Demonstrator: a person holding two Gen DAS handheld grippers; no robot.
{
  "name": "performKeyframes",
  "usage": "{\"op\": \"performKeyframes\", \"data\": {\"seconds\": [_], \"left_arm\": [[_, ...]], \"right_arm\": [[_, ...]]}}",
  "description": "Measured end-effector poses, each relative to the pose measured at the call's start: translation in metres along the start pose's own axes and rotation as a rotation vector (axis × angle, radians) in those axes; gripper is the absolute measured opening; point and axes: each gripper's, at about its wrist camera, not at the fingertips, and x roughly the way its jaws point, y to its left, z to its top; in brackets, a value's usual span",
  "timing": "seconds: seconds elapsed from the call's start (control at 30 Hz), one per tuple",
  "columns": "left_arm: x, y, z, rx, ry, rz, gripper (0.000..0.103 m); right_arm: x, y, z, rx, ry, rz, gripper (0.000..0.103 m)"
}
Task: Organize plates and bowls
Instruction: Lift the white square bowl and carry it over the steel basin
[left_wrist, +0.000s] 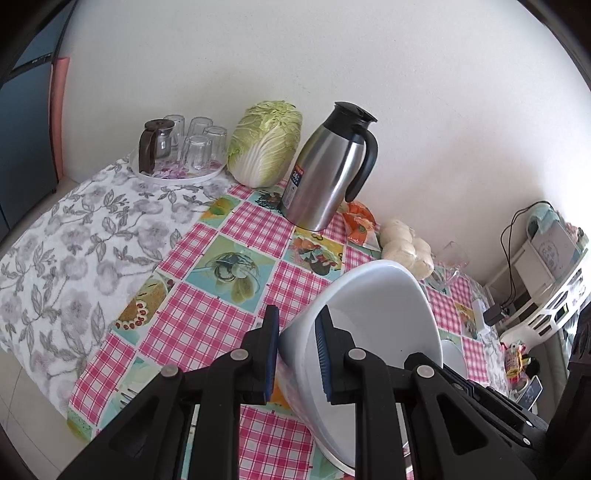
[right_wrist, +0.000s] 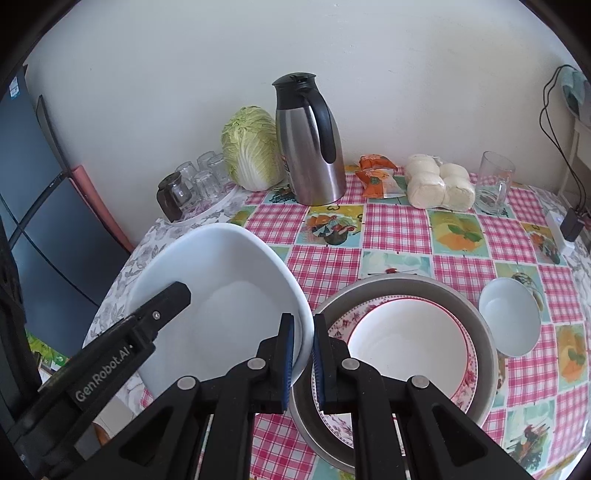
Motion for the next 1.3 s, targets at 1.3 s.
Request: {"op": "performKeyframes", "data": {"seconds": [1.3], "left_arm": [[0.044, -0.121, -0.032, 0.247, 0.103, -0.056, 0.020]], "right_arm": [[-0.025, -0.120, -0.024, 0.228, -0.079, -0.047, 0.011]]}}
